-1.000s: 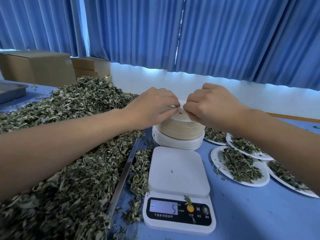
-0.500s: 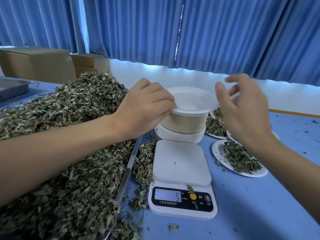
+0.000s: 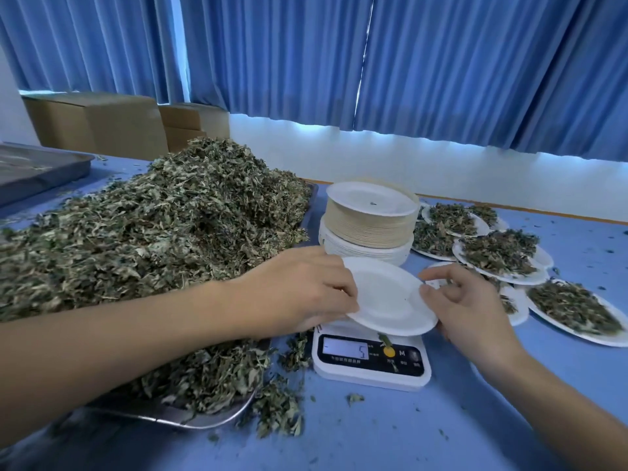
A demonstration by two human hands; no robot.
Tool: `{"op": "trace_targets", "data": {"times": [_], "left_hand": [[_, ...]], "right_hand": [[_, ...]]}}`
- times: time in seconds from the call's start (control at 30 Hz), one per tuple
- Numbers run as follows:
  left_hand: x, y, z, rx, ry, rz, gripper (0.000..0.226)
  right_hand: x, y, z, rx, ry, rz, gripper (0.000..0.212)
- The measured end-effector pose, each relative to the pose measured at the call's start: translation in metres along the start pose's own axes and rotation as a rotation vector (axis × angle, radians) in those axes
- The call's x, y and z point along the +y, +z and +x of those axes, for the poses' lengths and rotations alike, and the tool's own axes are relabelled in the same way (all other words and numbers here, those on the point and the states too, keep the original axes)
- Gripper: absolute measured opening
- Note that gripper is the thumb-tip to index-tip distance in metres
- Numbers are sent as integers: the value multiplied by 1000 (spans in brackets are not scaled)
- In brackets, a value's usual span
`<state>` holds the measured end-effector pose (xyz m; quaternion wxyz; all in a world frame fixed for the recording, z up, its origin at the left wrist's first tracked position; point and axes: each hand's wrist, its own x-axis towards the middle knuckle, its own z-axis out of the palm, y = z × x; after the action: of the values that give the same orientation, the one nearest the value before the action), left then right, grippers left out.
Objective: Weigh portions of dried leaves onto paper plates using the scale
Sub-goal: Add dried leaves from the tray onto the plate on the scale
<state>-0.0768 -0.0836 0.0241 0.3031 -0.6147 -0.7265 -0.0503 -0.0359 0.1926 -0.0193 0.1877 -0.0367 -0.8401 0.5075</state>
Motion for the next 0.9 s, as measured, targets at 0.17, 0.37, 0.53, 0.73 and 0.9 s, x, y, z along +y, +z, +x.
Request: {"op": "trace_targets", "data": {"times": [0.17,0.37,0.53,0.73,0.9], "left_hand": [[-13,-4,1,-232,-194,-123,41],[-47,-8,-12,-254,-817,51,52],[-62,1,-31,-822,-1078,-153,61],[-56,7,-36,-573,-1146,-85,62],[-48,5,-33,-373,-1164,-10,53]], "right_hand": [[7,2,9,3,-105,-210,4],[22,-6,2,86,-121,-190,19],[25,-17,2,69,-103,-256,16],[24,-14,-4,19,-158,-362,13],[27,-13,-4,27,-184,-379,15]]}}
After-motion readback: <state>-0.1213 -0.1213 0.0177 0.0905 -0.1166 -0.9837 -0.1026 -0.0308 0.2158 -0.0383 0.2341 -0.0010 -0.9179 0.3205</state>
